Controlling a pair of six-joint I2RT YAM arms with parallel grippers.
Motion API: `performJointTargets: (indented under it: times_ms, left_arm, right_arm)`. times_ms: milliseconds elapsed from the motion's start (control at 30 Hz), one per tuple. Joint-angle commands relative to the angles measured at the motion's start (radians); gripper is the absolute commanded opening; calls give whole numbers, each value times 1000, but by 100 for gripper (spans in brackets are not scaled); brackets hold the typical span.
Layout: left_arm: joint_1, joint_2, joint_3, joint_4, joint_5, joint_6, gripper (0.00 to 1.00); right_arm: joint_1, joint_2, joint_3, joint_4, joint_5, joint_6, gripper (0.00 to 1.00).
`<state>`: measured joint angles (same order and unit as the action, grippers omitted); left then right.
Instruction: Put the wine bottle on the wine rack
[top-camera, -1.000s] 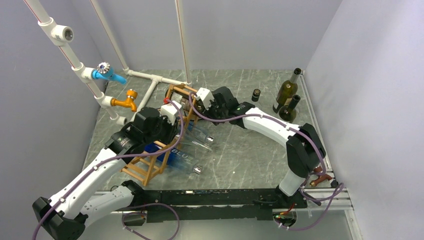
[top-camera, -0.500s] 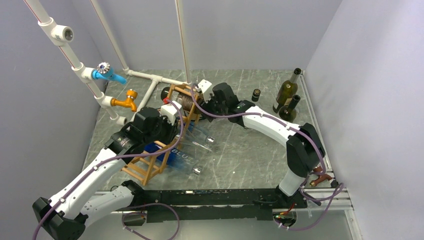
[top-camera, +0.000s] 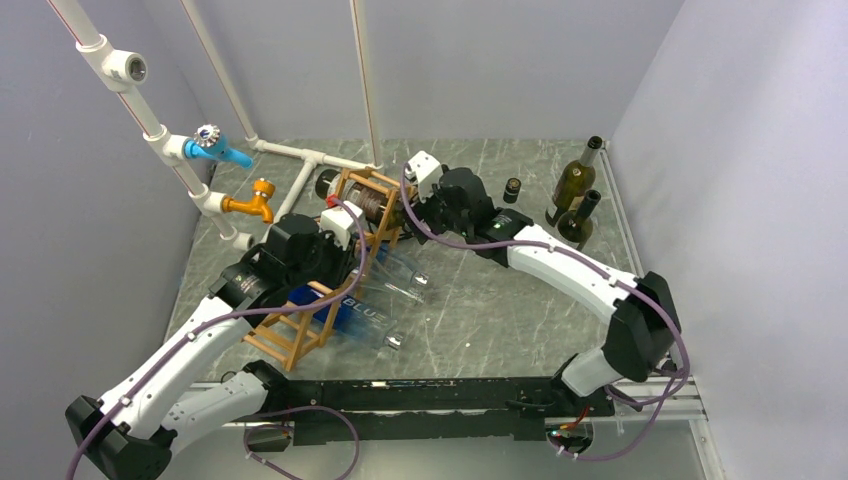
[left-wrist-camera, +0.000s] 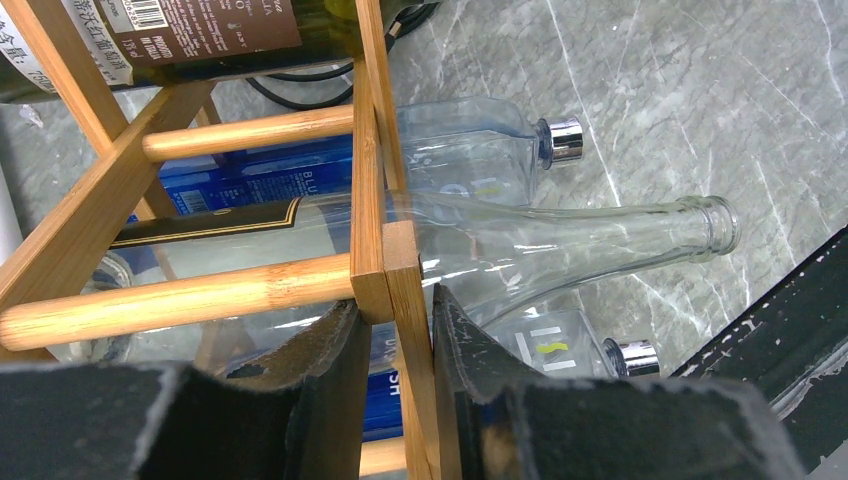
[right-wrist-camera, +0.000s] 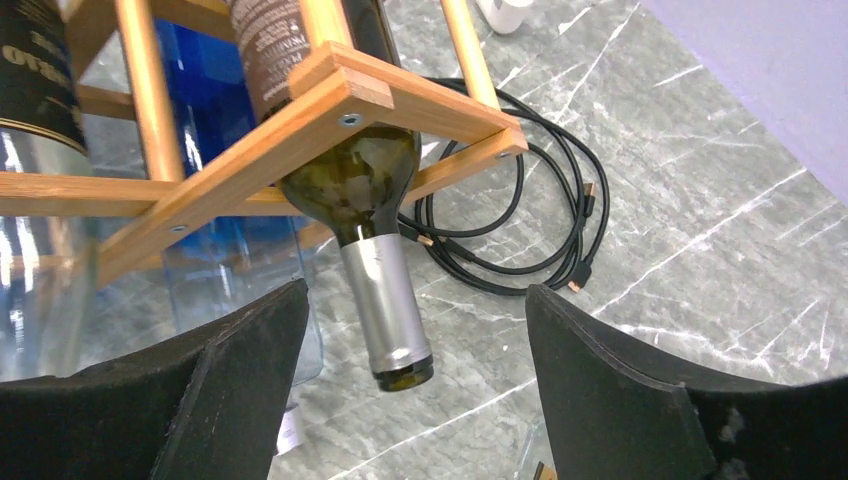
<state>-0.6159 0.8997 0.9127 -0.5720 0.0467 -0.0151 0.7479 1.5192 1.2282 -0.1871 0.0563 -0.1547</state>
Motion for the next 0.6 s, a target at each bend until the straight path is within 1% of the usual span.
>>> performJointTargets:
  times_ms: [0,33,67,133,167,233,300,400,433,467,500,533,567]
  left_arm:
    - [9,-2,16,7,56,21,0]
    - [12,-2,19,6,56,21,3]
    - [14,-3,22,0,55,4,9]
    - [16,-10,23,-2,58,-14,27]
    - [18,-16,23,-1,61,-15,34]
    - [26,-29,22,6,74,-16,48]
    - [37,-46,15,16,94,-19,59]
    - [46,-73,10,25,118,-20,70]
    - [49,-81,8,27,122,-21,76]
    - [51,-90,8,27,124,-21,83]
    - [53,-103,8,28,127,-22,91]
    - [54,-109,7,29,128,-23,97]
    - [57,-125,6,29,129,-24,99]
  right_arm:
    - [15,-88,-6,-29,28,56,83]
    - [16,-102,2,-56,31,74,85]
    - [16,-114,8,-70,33,92,89]
    - [17,-146,16,-108,50,123,97]
    - [17,-161,17,-117,69,142,99]
    - [16,-187,21,-133,129,199,100]
    - [16,-203,47,-169,190,244,100]
    - [15,-217,102,-228,235,239,100]
    - [15,-223,115,-240,253,229,100]
    - [15,-228,127,-252,289,226,100]
    - [14,-232,141,-268,341,234,100]
    - [9,-229,160,-297,408,254,100]
    - [0,-225,184,-332,459,267,100]
